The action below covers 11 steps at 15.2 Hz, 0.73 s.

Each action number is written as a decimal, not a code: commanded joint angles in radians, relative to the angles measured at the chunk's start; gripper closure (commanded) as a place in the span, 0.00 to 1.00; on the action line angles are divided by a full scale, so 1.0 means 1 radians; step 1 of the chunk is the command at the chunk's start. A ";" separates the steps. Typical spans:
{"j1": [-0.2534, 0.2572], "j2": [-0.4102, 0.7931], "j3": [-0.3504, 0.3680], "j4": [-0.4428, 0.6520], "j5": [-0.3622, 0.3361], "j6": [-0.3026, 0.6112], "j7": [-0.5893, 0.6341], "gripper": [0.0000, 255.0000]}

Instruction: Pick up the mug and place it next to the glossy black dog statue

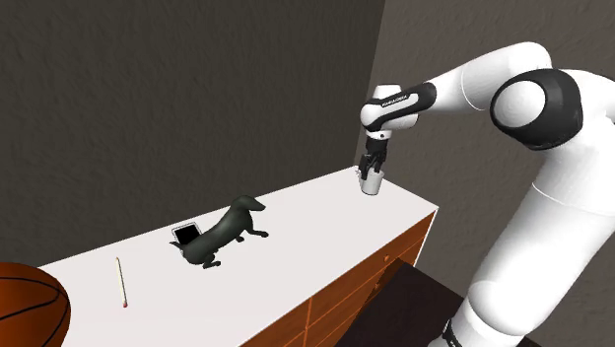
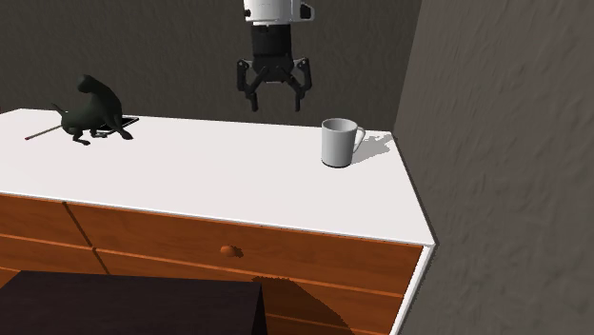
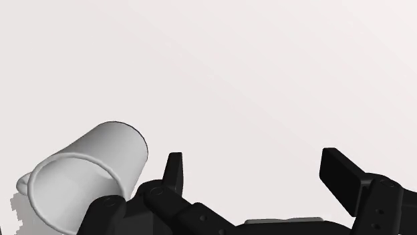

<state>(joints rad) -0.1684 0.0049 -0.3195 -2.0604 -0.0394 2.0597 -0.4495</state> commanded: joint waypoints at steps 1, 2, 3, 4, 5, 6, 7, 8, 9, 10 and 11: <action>-0.018 0.078 -0.018 0.061 0.020 0.020 -0.040 0.00; -0.027 0.113 -0.023 0.092 0.031 0.026 -0.056 0.00; -0.036 0.148 -0.027 0.123 0.042 0.032 -0.071 0.00; -0.046 0.184 -0.031 0.156 0.053 0.036 -0.085 0.00; -0.057 0.220 -0.034 0.190 0.065 0.039 -0.100 0.00; -0.068 0.256 -0.036 0.225 0.076 0.041 -0.114 0.00; -0.081 0.293 -0.037 0.263 0.088 0.042 -0.127 0.00; -0.094 0.330 -0.038 0.301 0.099 0.041 -0.139 0.00; -0.098 0.342 -0.038 0.315 0.102 0.040 -0.143 0.00; -0.100 0.347 -0.037 0.309 0.105 0.052 -0.145 0.00; -0.101 0.353 -0.036 0.303 0.107 0.063 -0.146 0.00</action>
<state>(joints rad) -0.2668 0.3506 -0.3555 -1.7531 0.0650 2.1101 -0.5925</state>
